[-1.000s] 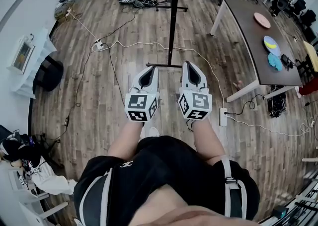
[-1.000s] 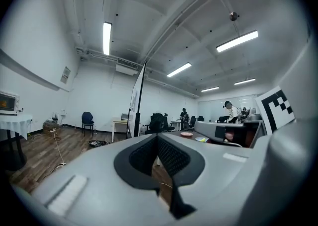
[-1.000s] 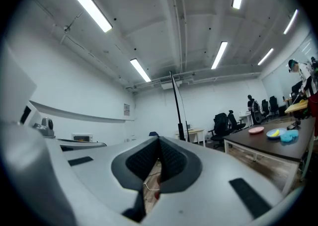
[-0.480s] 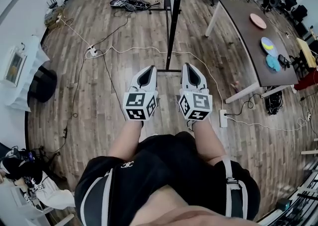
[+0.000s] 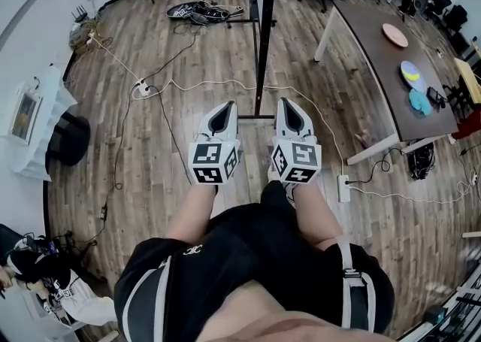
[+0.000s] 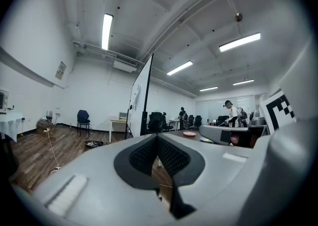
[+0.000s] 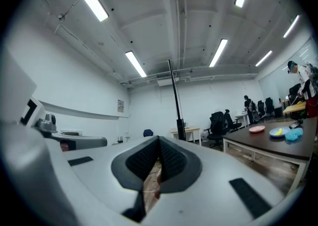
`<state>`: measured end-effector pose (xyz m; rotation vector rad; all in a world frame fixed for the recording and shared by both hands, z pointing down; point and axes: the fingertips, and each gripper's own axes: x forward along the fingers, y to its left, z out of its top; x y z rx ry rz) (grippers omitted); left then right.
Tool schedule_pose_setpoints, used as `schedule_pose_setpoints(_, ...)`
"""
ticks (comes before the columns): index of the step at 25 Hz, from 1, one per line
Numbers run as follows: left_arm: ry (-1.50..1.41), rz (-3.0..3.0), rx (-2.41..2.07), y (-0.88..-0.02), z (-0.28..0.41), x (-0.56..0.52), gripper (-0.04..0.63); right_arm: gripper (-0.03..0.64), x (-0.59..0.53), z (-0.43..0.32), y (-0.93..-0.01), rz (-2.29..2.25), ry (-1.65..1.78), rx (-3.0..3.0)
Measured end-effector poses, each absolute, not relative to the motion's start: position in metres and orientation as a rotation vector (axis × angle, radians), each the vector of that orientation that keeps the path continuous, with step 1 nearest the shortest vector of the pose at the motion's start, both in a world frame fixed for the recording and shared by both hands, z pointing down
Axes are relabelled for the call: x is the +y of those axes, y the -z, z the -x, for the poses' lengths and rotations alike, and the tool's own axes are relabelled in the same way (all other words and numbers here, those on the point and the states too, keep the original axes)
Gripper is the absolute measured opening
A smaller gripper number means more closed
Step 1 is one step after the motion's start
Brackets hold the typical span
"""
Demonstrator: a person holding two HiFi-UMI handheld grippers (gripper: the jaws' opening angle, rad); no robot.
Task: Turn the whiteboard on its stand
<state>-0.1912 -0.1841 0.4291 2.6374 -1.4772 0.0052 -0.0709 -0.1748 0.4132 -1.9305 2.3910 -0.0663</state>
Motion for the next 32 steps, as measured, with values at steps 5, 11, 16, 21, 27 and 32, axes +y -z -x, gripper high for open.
schedule_pose_setpoints(5,-0.019,-2.651,-1.517,-0.424,0.177,-0.229,0.006,0.006,-0.223,0.055,-0.412,1.900,0.076,2.391)
schedule_pose_setpoints(11,-0.057,-2.636,-1.552,-0.424,0.146,-0.288,0.006,0.006,-0.287,0.016,-0.407,1.820,0.188,2.351)
schedule_pose_setpoints(16,-0.083,-2.597,-1.597,-0.423,0.117,-0.335,0.006,0.006,-0.331,-0.009,-0.400,1.828,0.103,2.391)
schedule_pose_setpoints(21,-0.081,-2.553,-1.632,-0.424,0.086,-0.377,0.006,0.006,-0.369,-0.036,-0.399,1.812,0.046,2.450)
schedule_pose_setpoints(27,-0.104,-2.525,-1.669,-0.429,0.054,-0.422,0.006,0.006,-0.415,-0.068,-0.406,1.803,0.042,2.502)
schedule_pose_setpoints(32,-0.141,-2.475,-1.703,-0.438,0.044,-0.441,0.006,0.006,-0.443,-0.080,-0.415,1.756,0.125,2.536)
